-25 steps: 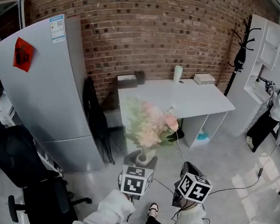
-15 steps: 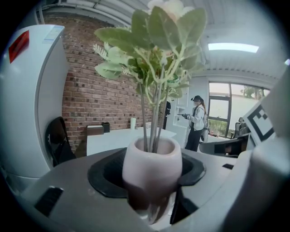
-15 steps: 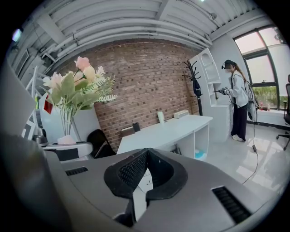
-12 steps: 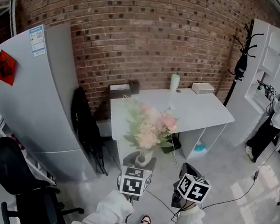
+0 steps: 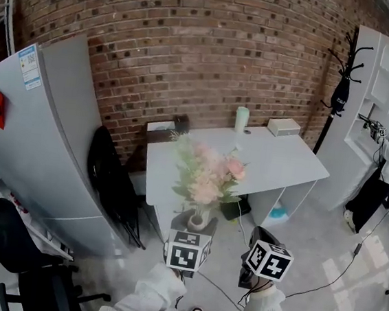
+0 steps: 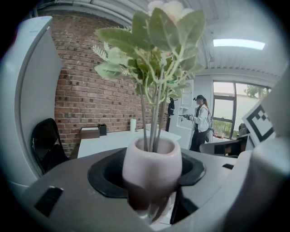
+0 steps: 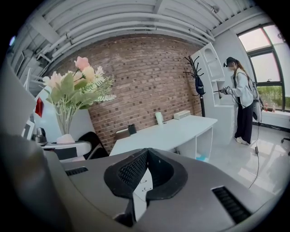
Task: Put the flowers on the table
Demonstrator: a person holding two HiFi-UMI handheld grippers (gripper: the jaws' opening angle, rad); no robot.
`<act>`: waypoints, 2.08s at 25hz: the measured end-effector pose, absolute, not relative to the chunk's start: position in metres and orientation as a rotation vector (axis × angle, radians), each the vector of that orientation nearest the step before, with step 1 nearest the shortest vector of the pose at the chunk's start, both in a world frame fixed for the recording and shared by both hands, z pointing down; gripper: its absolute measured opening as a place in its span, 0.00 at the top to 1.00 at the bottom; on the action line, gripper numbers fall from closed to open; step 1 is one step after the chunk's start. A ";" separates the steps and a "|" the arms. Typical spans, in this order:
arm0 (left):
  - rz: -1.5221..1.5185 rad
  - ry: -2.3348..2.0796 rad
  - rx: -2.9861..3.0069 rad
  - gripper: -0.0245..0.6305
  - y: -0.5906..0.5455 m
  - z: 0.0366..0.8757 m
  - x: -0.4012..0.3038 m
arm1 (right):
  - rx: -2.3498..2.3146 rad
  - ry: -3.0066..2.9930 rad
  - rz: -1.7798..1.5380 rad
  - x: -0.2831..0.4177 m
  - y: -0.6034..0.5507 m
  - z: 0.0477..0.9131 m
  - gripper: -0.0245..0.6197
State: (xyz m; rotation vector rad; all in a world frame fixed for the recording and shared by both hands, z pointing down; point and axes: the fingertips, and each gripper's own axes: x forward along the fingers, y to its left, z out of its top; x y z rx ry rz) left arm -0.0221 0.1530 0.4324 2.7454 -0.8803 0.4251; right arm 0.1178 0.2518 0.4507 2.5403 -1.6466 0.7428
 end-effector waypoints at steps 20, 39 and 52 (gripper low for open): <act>0.426 -0.946 2.693 0.55 0.084 0.453 0.031 | 2.477 -1.671 0.862 0.180 0.188 0.489 0.92; 0.389 -0.970 2.706 0.55 -0.095 0.451 0.083 | 2.447 -1.684 0.827 0.232 0.010 0.482 0.93; 0.337 -0.931 2.716 0.55 -0.230 0.446 0.117 | 2.444 -1.671 0.752 0.257 -0.122 0.463 0.93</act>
